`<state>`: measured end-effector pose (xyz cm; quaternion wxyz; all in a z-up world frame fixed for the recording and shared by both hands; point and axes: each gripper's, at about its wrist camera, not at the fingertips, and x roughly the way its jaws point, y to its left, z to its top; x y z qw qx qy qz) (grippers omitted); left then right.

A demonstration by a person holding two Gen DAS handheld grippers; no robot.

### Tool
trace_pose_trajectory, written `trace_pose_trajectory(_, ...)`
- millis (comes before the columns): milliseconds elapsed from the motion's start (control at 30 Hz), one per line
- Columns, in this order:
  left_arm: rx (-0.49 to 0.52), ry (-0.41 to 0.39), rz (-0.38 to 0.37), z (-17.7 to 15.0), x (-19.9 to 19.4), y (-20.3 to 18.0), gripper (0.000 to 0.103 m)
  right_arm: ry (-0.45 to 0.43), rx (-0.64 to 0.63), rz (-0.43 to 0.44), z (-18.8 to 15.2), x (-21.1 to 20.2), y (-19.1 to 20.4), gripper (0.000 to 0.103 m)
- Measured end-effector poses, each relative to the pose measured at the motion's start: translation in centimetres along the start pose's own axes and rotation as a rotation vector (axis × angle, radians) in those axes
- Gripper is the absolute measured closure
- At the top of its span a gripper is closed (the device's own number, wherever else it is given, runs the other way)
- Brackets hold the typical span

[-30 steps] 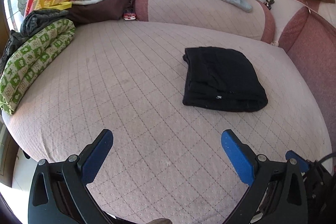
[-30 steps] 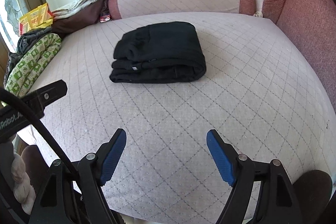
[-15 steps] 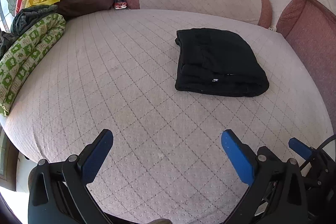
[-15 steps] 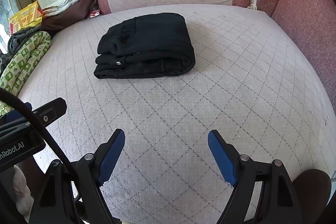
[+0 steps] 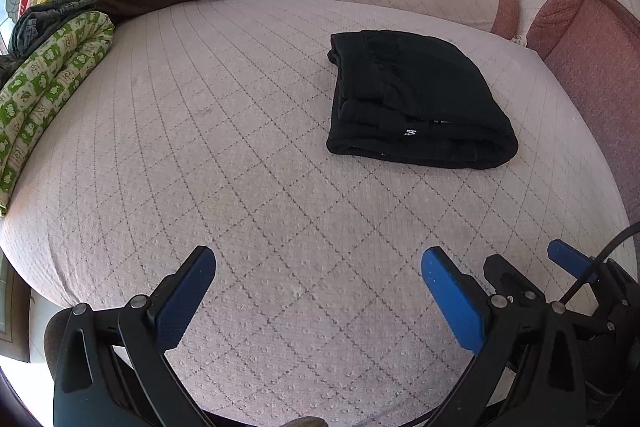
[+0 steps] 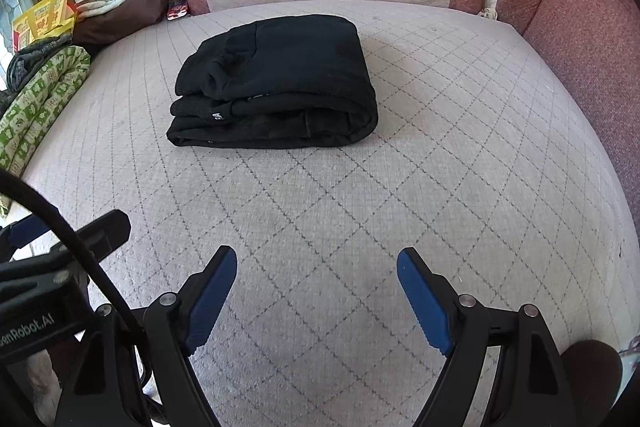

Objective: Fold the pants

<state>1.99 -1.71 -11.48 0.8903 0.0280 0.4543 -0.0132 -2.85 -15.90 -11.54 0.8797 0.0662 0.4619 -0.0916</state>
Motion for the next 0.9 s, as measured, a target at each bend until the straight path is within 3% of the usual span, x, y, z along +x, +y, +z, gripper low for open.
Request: trace_pose_trajectory(900,-0.009,0.047,-0.034,0.5,1.8,0.7,0.000,0.021,-0.021,-0.013,0.4,0.9,0.2,0.016)
